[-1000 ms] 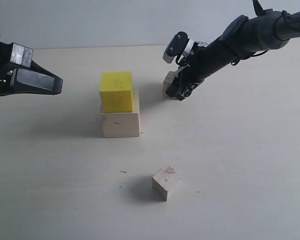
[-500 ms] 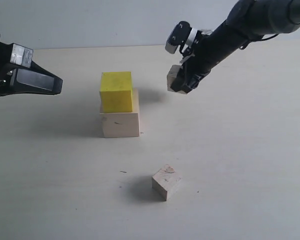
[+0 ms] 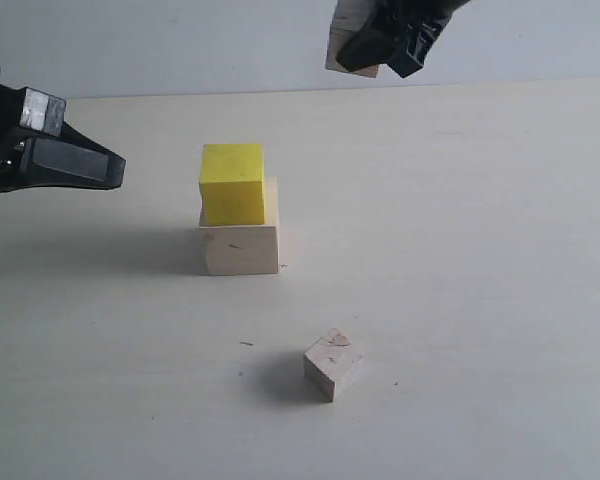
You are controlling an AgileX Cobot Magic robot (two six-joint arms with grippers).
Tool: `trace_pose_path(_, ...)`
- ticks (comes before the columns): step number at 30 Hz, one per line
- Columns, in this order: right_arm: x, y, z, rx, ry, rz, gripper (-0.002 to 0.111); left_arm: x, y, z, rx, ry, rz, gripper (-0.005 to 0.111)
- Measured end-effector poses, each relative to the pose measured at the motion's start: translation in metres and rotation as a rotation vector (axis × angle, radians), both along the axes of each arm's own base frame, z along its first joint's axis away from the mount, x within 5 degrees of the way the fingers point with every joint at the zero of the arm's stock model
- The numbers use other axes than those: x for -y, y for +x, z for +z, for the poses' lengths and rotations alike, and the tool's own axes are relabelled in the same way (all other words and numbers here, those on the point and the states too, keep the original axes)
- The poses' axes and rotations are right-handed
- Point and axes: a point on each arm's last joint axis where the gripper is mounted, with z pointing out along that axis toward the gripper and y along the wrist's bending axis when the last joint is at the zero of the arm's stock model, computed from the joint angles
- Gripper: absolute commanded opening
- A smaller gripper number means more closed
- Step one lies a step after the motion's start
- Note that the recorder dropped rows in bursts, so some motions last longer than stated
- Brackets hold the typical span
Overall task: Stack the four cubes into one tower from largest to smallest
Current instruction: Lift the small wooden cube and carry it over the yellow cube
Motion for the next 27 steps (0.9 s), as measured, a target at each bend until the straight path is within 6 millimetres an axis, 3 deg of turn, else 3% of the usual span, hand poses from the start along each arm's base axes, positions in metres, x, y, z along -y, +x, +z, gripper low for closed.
trace_pose_path(6,-0.028,-0.016,0.007,0.032,0.058,0.175,0.000,0.000,0.000,0.000,0.009,0.011,-0.009,0.000)
trace_pose_path(15,-0.070,-0.038,0.007,0.039,0.070,0.290,0.000,-0.002,-0.002,-0.003,0.007,0.054,-0.038,0.000)
trace_pose_path(23,-0.079,-0.030,-0.019,-0.010,0.053,0.289,0.000,-0.002,-0.003,-0.003,0.001,0.056,-0.047,0.000)
trace_pose_path(27,-0.084,-0.032,-0.020,-0.012,0.055,0.286,0.000,-0.002,-0.003,-0.004,0.001,0.060,-0.049,0.000)
